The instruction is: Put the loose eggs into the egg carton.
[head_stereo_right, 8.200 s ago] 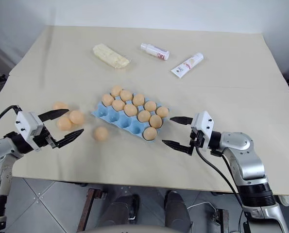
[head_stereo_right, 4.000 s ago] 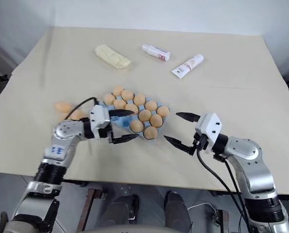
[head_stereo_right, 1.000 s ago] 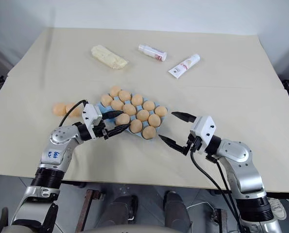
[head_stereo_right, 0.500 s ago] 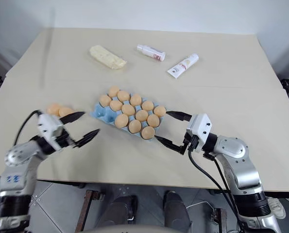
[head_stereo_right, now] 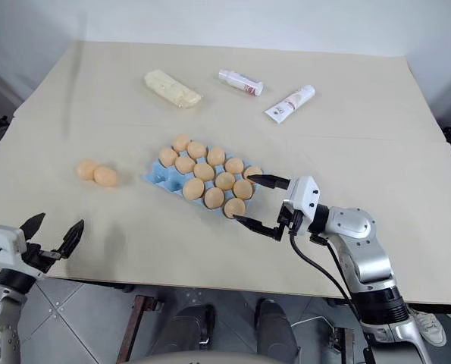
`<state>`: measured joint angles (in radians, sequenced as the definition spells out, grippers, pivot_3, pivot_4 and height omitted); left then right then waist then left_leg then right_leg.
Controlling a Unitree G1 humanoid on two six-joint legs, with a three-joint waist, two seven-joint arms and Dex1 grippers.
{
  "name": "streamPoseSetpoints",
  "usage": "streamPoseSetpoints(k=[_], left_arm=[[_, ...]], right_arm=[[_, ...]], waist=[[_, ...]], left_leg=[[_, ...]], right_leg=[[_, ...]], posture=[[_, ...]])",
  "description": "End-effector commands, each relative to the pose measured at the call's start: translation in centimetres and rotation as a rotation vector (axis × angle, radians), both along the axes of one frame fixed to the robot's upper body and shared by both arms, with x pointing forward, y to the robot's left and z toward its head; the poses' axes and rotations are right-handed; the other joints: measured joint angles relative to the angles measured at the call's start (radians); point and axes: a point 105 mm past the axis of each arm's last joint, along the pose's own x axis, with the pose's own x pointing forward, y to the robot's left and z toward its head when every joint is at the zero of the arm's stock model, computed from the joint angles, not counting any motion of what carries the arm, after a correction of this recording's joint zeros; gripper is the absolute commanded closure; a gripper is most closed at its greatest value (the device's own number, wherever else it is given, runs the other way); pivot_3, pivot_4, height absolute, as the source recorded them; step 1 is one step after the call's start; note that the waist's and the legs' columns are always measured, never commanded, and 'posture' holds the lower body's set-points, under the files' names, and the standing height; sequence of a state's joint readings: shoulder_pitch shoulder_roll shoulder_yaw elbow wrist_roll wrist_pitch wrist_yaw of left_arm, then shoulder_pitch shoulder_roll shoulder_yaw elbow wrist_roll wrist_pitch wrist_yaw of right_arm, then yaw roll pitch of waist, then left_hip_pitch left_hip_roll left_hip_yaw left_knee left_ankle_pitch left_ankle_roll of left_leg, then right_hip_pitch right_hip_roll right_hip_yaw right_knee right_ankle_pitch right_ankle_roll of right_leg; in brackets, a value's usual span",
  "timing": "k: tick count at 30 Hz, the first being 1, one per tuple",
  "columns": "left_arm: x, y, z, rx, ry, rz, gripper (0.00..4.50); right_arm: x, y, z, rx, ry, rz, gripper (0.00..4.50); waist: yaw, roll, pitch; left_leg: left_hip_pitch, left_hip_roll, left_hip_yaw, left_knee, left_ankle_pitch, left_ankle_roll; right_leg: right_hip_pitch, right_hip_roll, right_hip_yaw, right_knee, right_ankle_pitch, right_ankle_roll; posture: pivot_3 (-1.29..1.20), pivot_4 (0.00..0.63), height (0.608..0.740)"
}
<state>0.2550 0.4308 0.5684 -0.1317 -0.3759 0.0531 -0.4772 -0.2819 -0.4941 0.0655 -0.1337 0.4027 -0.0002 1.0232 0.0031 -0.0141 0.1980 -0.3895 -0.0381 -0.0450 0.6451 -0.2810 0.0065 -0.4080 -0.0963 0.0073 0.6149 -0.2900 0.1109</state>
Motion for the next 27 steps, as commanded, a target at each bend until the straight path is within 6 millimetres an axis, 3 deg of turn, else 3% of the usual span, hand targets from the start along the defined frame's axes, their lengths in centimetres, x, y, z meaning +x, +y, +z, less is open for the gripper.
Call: streamPoseSetpoints(k=[1, 10, 17, 21, 27], left_arm=[[1.1, -1.3, 1.5, 0.031, -0.053, -0.029, 0.02], [6.9, -3.7, 4.6, 0.052, -0.129, -0.106, 0.02], [9.8, -4.3, 4.9, 0.056, -0.113, -0.093, 0.02], [11.6, -4.8, 4.1, 0.045, -0.049, -0.108, 0.02], [12.7, -5.2, 3.9, 0.023, -0.042, -0.116, 0.02]], right_arm=[[-0.1, 0.2, 1.0, 0.014, -0.045, 0.018, 0.0], [-0.1, 0.1, 1.0, 0.01, -0.039, 0.009, 0.0], [-0.2, 0.0, 0.8, 0.018, -0.037, -0.011, 0.0], [-0.2, 0.0, 0.8, 0.023, -0.038, -0.022, 0.0], [0.0, 0.1, 0.9, 0.031, -0.045, -0.033, 0.0]], waist=[[0.0, 0.0, 0.0], [-0.003, 0.0, 0.0], [-0.004, 0.0, 0.0], [-0.001, 0.0, 0.0], [-0.005, 0.0, 0.0]], left_leg=[[0.0, 0.0, 0.0, 0.0, 0.0, 0.0], [0.0, -0.001, 0.001, 0.0, 0.001, -0.001], [0.0, 0.0, 0.003, 0.0, 0.001, -0.001], [0.0, -0.001, 0.002, 0.001, 0.001, -0.001], [0.0, -0.001, 0.003, 0.001, 0.002, -0.001]], right_leg=[[0.0, 0.0, 0.0, 0.0, 0.0, 0.0], [-0.001, 0.001, 0.0, 0.001, 0.001, 0.0], [-0.002, 0.002, -0.002, 0.002, 0.001, 0.0], [-0.002, 0.002, -0.002, 0.004, 0.001, 0.001], [-0.003, 0.002, -0.002, 0.005, 0.002, 0.001]], posture=[[0.0, 0.15, 0.74], [0.0, 0.15, 0.74], [0.0, 0.15, 0.74], [0.0, 0.15, 0.74], [0.0, 0.15, 0.74]])
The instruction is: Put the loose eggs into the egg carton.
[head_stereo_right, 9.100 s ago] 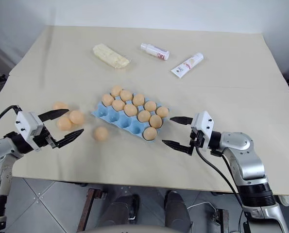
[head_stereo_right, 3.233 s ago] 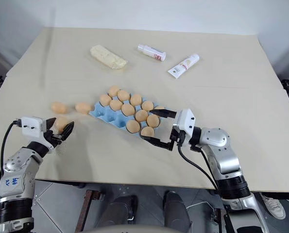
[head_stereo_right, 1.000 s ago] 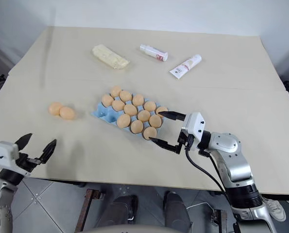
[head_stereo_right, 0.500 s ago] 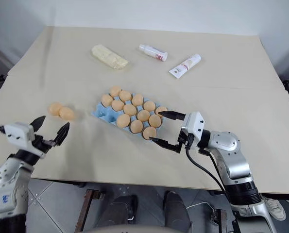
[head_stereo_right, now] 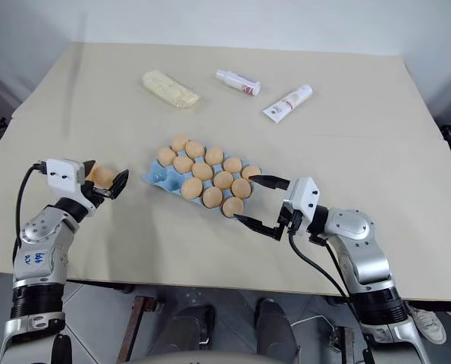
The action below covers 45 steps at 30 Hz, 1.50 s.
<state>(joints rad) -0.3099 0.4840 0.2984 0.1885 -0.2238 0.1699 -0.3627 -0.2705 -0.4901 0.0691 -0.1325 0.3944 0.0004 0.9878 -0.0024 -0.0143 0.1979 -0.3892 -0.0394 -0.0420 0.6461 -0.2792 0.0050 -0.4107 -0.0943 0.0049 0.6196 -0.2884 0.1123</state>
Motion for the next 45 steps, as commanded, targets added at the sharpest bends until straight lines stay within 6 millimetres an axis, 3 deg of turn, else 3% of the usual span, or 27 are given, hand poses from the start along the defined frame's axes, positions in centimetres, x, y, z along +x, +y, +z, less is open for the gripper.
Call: streamPoseSetpoints(k=[1, 11, 14, 20, 22, 25, 29, 33, 37, 42, 45], left_arm=[[0.4, -0.3, 0.7, 0.008, -0.021, -0.014, 0.02], [0.4, -0.1, -0.3, 0.014, 0.024, 0.004, 0.02], [0.3, -0.1, -0.3, 0.008, 0.024, 0.002, 0.65], [0.3, -0.4, -0.6, 0.007, 0.033, -0.019, 2.55], [0.3, -0.6, -0.4, -0.002, 0.018, -0.027, 2.88], [0.0, -2.0, 1.8, -0.026, -0.095, -0.118, 2.88], [-0.9, -5.3, 5.2, -0.048, -0.231, -0.325, 2.88], [-1.0, -9.6, 5.0, 0.031, -0.213, -0.526, 2.88], [-0.4, -12.0, 4.6, 0.042, -0.19, -0.622, 2.88], [0.2, -12.3, 3.2, 0.079, -0.144, -0.648, 2.88], [0.4, -11.7, 3.3, 0.059, -0.147, -0.638, 1.98]], right_arm=[[-0.3, 0.2, 1.2, 0.023, -0.055, 0.001, 0.0], [0.0, 0.2, 1.4, 0.026, -0.063, -0.008, 0.0], [0.0, 0.3, 1.3, 0.027, -0.061, -0.008, 0.0], [0.1, 0.4, 1.3, 0.029, -0.06, -0.008, 0.0], [0.2, 0.4, 1.3, 0.03, -0.062, -0.009, 0.0], [0.2, 0.4, 1.4, 0.03, -0.063, -0.013, 0.0], [0.2, 0.1, 1.4, 0.028, -0.065, -0.025, 0.0], [0.2, -1.1, 1.5, 0.018, -0.072, -0.072, 0.0], [0.0, -2.4, 1.5, 0.007, -0.075, -0.125, 0.0], [-0.3, -2.8, 1.6, 0.013, -0.079, -0.159, 0.0], [-0.5, -2.6, 1.7, 0.026, -0.083, -0.169, 0.0]], waist=[[0.0, 0.0, 0.0], [0.001, 0.0, 0.0], [0.001, 0.0, 0.0], [0.001, 0.0, 0.0], [0.001, 0.0, 0.0], [0.002, 0.0, 0.0], [0.002, 0.0, 0.0], [0.007, 0.0, 0.0], [0.006, 0.0, 0.0], [-0.003, 0.0, 0.0], [0.0, 0.0, 0.0]], left_leg=[[0.0, 0.0, 0.0, 0.0, 0.0, 0.0], [0.0, 0.0, 0.0, 0.0, 0.0, -0.001], [0.0, 0.0, 0.0, 0.0, 0.0, -0.001], [0.0, 0.0, 0.0, 0.0, 0.0, -0.001], [0.0, 0.0, 0.0, 0.0, 0.0, -0.001], [0.0, 0.0, 0.0, 0.0, 0.0, -0.001], [0.0, 0.0, 0.0, 0.0, 0.0, -0.001], [0.0, 0.0, -0.001, 0.0, 0.001, -0.001], [0.0, -0.001, 0.0, 0.0, 0.001, 0.0], [0.001, 0.0, 0.002, 0.0, 0.001, -0.001], [0.001, 0.0, 0.002, 0.0, 0.001, -0.001]], right_leg=[[0.0, 0.0, 0.0, 0.0, 0.0, 0.0], [0.0, 0.0, 0.0, 0.001, 0.0, 0.0], [0.0, 0.0, 0.0, 0.001, 0.0, 0.0], [0.0, 0.0, 0.0, 0.001, 0.0, 0.0], [0.0, 0.0, 0.0, 0.001, 0.0, 0.0], [0.0, 0.0, 0.0, 0.001, 0.0, 0.0], [0.0, -0.001, 0.001, 0.0, 0.0, 0.0], [0.001, -0.001, 0.001, 0.0, 0.0, 0.0], [0.001, -0.001, 0.0, 0.0, 0.0, 0.001], [0.0, 0.001, 0.0, 0.001, 0.0, 0.0], [-0.001, 0.002, 0.0, 0.002, 0.0, 0.0]], posture=[[0.0, 0.15, 0.74], [0.0, 0.15, 0.74], [0.0, 0.15, 0.74], [0.0, 0.15, 0.74], [0.0, 0.15, 0.74], [0.0, 0.15, 0.74], [0.0, 0.15, 0.74], [0.0, 0.15, 0.74], [0.0, 0.15, 0.74], [0.0, 0.15, 0.74], [0.0, 0.15, 0.74]])
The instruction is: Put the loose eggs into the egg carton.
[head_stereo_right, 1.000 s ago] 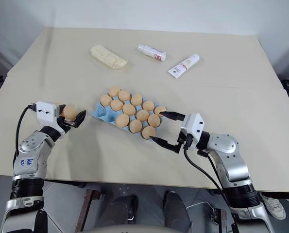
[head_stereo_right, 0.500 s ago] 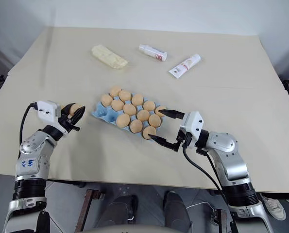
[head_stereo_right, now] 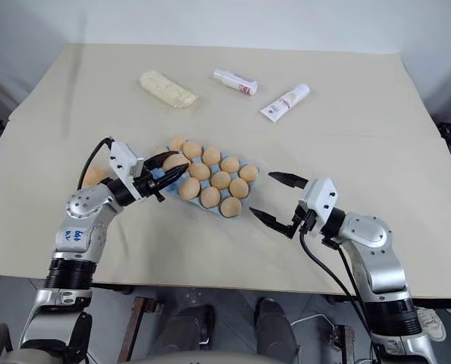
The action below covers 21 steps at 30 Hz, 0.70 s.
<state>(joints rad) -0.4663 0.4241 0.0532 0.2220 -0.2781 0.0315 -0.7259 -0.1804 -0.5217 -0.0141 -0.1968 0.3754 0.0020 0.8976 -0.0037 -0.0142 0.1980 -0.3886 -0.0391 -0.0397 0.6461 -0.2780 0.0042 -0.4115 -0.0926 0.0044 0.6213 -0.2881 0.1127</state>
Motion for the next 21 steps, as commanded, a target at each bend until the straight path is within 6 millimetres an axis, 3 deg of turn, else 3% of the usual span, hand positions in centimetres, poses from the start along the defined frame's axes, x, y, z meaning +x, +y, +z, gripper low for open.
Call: streamPoseSetpoints(k=[1, 6, 10, 13, 21], left_arm=[[-0.2, 0.7, 1.2, -0.015, -0.047, -0.012, 1.64], [-1.2, 1.8, 1.0, 0.019, -0.052, -0.007, 0.02], [-1.9, 3.8, 1.5, 0.048, -0.086, 0.061, 0.02], [-3.2, 6.4, 1.9, 0.066, -0.113, 0.118, 0.02], [-8.3, 14.2, -0.4, 0.121, -0.027, 0.35, 0.02]], right_arm=[[-0.5, 0.2, 1.5, 0.022, -0.063, -0.007, 0.0], [-0.5, 0.3, 1.5, 0.024, -0.057, -0.004, 0.0], [-0.3, 0.4, 1.5, 0.022, -0.054, 0.011, 0.0], [-0.2, 0.8, 1.4, 0.018, -0.046, 0.038, 0.0], [0.1, 1.7, 1.5, 0.01, -0.047, 0.127, 0.0]], waist=[[0.003, 0.0, 0.0], [0.003, 0.0, 0.0], [0.002, 0.0, 0.0], [0.001, 0.0, 0.0], [0.0, 0.0, 0.0]], left_leg=[[0.0, 0.0, 0.0, 0.001, 0.0, 0.0], [0.0, -0.001, 0.0, 0.001, 0.0, 0.001], [0.0, 0.0, -0.001, 0.0, 0.0, 0.001], [0.0, 0.0, -0.001, 0.0, 0.0, 0.0], [0.0, 0.001, -0.003, -0.002, -0.001, 0.0]], right_leg=[[0.0, 0.0, 0.0, 0.0, 0.0, 0.0], [0.001, -0.002, 0.001, -0.001, 0.0, 0.0], [0.0, -0.001, 0.002, -0.001, 0.0, 0.0], [0.0, -0.002, 0.002, -0.001, 0.0, 0.0], [0.001, -0.003, 0.005, -0.003, -0.001, -0.002]], posture=[[0.0, 0.15, 0.74], [0.0, 0.15, 0.74], [0.0, 0.15, 0.74], [0.0, 0.15, 0.74], [0.0, 0.15, 0.74]])
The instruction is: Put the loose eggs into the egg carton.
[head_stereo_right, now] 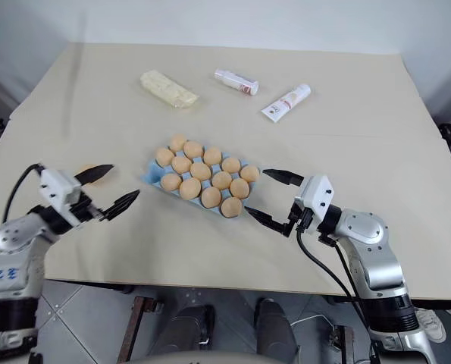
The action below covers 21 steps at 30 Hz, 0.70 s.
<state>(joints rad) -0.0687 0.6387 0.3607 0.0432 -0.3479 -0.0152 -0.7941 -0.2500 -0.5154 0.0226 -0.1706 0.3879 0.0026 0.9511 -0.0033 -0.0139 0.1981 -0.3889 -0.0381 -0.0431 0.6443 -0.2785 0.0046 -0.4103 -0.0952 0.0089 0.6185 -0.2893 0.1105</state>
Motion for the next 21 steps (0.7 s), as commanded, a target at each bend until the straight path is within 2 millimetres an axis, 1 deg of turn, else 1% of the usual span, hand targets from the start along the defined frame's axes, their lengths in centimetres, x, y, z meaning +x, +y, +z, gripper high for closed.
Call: streamPoseSetpoints(k=[1, 2, 4, 8, 10, 12, 14, 17, 21], left_arm=[[-2.2, 3.6, 0.4, -0.009, -0.046, 0.164, 0.02], [-3.1, 4.9, 0.0, -0.03, -0.047, 0.248, 0.02], [-4.3, 6.7, -0.8, -0.053, -0.052, 0.372, 0.02], [-6.6, 9.2, -2.5, -0.128, -0.053, 0.587, 0.02], [-7.9, 10.0, -3.6, -0.186, -0.039, 0.681, 0.02], [-8.3, 9.7, -4.2, -0.201, -0.027, 0.694, 0.02], [-7.6, 9.0, -3.7, -0.219, -0.045, 0.693, 0.02], [-5.9, 8.1, -2.6, -0.229, -0.063, 0.67, 0.02], [-2.6, 7.1, -1.1, -0.218, -0.067, 0.611, 0.02]], right_arm=[[0.0, 0.5, 0.8, 0.02, -0.029, 0.045, 0.0], [0.0, 0.6, 0.8, 0.02, -0.03, 0.054, 0.0], [0.1, 0.9, 0.8, 0.02, -0.03, 0.069, 0.0], [0.0, 1.1, 0.7, 0.019, -0.027, 0.09, 0.0], [0.0, 1.3, 0.7, 0.015, -0.025, 0.101, 0.0], [0.1, 1.4, 0.7, 0.014, -0.024, 0.109, 0.0], [0.3, 1.4, 0.9, 0.012, -0.026, 0.116, 0.0], [0.4, 1.5, 1.0, 0.009, -0.028, 0.123, 0.0], [0.4, 1.5, 1.0, 0.008, -0.028, 0.125, 0.0]], waist=[[0.0, 0.0, 0.0], [0.0, 0.0, 0.0], [0.0, 0.0, 0.0], [0.006, 0.0, 0.0], [0.005, 0.0, 0.0], [0.004, -0.001, 0.0], [0.005, -0.001, 0.0], [0.011, -0.001, 0.0], [0.012, -0.001, 0.0]], left_leg=[[0.0, 0.0, 0.0, 0.0, 0.0, 0.0], [0.0, 0.0, -0.001, 0.0, 0.0, 0.0], [0.0, 0.0, 0.0, -0.001, -0.001, 0.001], [-0.001, 0.0, -0.002, -0.001, -0.001, 0.001], [0.0, 0.0, -0.001, -0.001, -0.001, 0.001], [0.0, 0.0, -0.001, -0.001, -0.001, 0.001], [0.0, 0.0, -0.001, -0.001, -0.001, 0.001], [-0.001, 0.001, -0.003, 0.0, -0.001, 0.001], [0.0, 0.0, -0.002, 0.0, -0.001, 0.001]], right_leg=[[0.0, 0.0, 0.0, 0.0, 0.0, 0.0], [0.0, 0.0, 0.0, -0.001, 0.0, 0.0], [0.0, -0.001, 0.0, -0.002, 0.0, 0.0], [0.001, -0.001, -0.001, -0.003, 0.0, 0.0], [0.001, -0.001, -0.001, -0.003, 0.0, 0.0], [0.002, -0.001, -0.001, -0.004, 0.0, 0.0], [0.002, -0.001, -0.001, -0.004, 0.0, 0.0], [0.002, -0.001, -0.002, -0.003, 0.0, -0.001], [0.002, -0.001, -0.002, -0.003, 0.001, -0.001]], posture=[[0.0, 0.15, 0.74], [0.0, 0.15, 0.74], [0.0, 0.15, 0.74], [0.0, 0.15, 0.74], [0.0, 0.15, 0.74], [0.0, 0.15, 0.74], [0.0, 0.15, 0.74], [0.0, 0.15, 0.74], [0.0, 0.15, 0.74]])
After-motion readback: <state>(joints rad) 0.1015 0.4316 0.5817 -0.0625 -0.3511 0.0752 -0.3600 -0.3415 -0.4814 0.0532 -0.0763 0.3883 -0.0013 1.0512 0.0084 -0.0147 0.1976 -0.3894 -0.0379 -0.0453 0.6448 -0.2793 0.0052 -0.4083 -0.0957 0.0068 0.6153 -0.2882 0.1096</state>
